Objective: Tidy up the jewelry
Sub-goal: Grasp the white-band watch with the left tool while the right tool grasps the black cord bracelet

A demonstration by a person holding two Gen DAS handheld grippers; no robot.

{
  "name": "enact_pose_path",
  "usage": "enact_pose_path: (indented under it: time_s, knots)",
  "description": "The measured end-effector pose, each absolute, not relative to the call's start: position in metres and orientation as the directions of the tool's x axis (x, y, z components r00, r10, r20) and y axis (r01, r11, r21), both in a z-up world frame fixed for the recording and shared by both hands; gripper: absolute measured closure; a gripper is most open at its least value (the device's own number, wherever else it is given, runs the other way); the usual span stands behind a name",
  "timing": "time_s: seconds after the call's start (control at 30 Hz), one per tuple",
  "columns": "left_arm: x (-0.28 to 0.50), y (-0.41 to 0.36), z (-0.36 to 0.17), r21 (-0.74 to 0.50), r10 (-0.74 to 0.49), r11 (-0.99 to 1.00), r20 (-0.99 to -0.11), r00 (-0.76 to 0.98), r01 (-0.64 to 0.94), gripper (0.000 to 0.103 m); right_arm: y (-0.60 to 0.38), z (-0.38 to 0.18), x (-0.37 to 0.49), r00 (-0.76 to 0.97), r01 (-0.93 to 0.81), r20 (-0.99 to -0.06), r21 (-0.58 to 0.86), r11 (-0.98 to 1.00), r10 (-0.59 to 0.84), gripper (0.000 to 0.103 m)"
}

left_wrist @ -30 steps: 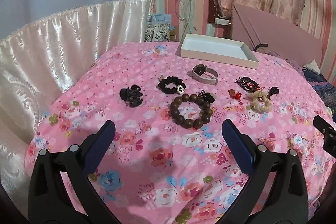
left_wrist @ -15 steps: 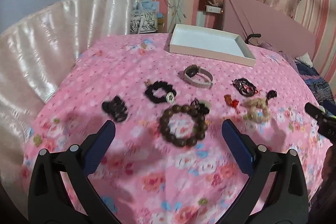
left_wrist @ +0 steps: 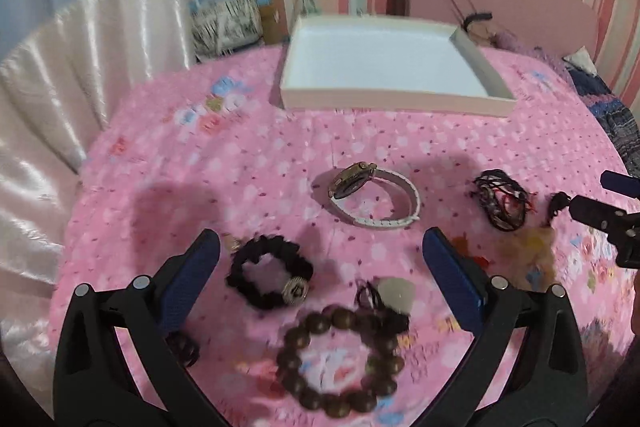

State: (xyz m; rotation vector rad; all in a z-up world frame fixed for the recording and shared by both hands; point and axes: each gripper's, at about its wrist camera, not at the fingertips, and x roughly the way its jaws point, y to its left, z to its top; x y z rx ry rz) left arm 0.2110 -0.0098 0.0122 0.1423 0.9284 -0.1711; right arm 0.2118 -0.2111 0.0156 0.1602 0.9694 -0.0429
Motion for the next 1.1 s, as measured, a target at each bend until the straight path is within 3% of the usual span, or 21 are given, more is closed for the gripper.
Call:
enact_pose_path:
  time_s: [0.2,0.23,0.33,0.6,0.7,0.77,0.93,1.0,1.1]
  knots:
    - [0.25,-0.015,-0.01,0.032,-0.095,0.974,-0.842,0.531,0.226,0.003,-0.213,-0.006,0.252,0.501,0.108,-0.865,0.08,0.991,0.015,0.003]
    - [0.254,-0.016,-0.013,0.027,-0.101,0.972,-0.847,0.522,0.232,0.003,-0.215,-0.012,0.258,0.489,0.116,-0.872,0.088,0.989,0.02,0.005]
    - [0.263,-0.021,-0.018,0.016,-0.115,0.969,-0.853,0.508,0.246,0.005,-0.22,-0.024,0.272,0.451,0.113,-0.892,0.105,0.988,0.043,0.031]
    - [0.282,-0.031,-0.033,0.008,-0.129,0.961,-0.872,0.473,0.278,0.01,-0.217,-0.047,0.289,0.403,0.092,-0.911,0.131,0.987,0.083,0.041]
    - [0.29,-0.035,-0.038,0.009,-0.133,0.956,-0.878,0.461,0.293,0.022,-0.214,-0.052,0.295,0.397,0.085,-0.915,0.114,0.99,0.071,0.05]
    - [0.293,-0.038,-0.04,0.005,-0.137,0.955,-0.881,0.453,0.298,0.026,-0.213,-0.054,0.297,0.396,0.085,-0.916,0.108,0.99,0.066,0.051]
    - [0.298,-0.044,-0.044,0.03,-0.125,0.949,-0.878,0.463,0.314,0.034,-0.213,-0.05,0.295,0.402,0.075,-0.914,0.1,0.992,0.061,0.068]
    - [0.299,-0.043,-0.046,0.017,-0.135,0.948,-0.882,0.451,0.318,0.047,-0.211,-0.049,0.294,0.401,0.062,-0.914,0.099,0.993,0.066,0.075]
    - [0.302,-0.041,-0.051,0.009,-0.138,0.948,-0.89,0.435,0.319,0.055,-0.208,-0.049,0.29,0.4,0.048,-0.915,0.084,0.995,0.058,0.076]
